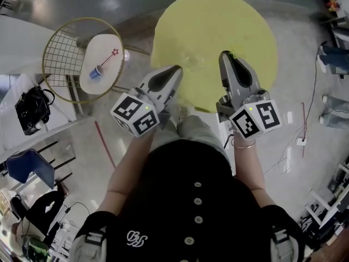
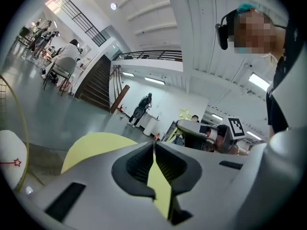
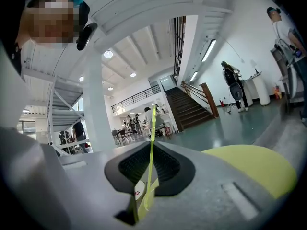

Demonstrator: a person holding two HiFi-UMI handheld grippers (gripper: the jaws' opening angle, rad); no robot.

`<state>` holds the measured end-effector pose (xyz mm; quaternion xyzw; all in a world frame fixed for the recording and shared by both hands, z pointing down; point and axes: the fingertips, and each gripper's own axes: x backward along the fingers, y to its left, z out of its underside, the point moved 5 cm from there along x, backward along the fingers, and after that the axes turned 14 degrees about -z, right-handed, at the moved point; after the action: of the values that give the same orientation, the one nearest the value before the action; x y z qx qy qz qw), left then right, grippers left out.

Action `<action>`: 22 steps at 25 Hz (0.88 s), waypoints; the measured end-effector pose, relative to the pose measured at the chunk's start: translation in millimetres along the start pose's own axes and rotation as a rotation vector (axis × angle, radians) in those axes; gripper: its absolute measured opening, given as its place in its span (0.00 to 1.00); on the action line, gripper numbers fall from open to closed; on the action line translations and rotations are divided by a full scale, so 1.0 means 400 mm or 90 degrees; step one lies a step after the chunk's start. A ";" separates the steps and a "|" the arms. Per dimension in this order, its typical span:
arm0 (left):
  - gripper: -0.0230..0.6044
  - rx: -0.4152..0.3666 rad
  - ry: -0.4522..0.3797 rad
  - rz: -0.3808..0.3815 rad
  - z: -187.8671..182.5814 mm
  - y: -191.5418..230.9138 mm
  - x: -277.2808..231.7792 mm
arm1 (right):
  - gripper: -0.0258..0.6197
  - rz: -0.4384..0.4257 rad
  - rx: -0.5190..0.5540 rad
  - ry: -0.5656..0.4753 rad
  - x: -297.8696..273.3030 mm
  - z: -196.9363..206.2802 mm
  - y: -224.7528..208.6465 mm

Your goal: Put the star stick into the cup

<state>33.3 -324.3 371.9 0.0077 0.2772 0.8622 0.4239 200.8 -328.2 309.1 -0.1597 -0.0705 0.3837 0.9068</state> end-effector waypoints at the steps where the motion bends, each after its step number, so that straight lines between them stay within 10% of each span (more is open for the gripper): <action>1: 0.07 0.000 0.000 -0.001 0.001 0.001 -0.004 | 0.06 -0.002 -0.002 0.000 -0.003 0.000 -0.005; 22: 0.07 0.023 0.020 -0.047 0.021 0.032 -0.078 | 0.06 -0.006 -0.050 0.049 -0.040 0.085 -0.124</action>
<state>46.2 -349.6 392.1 -0.0086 0.2995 0.8410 0.4505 214.4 -364.2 357.9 -0.2092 -0.0513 0.3701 0.9037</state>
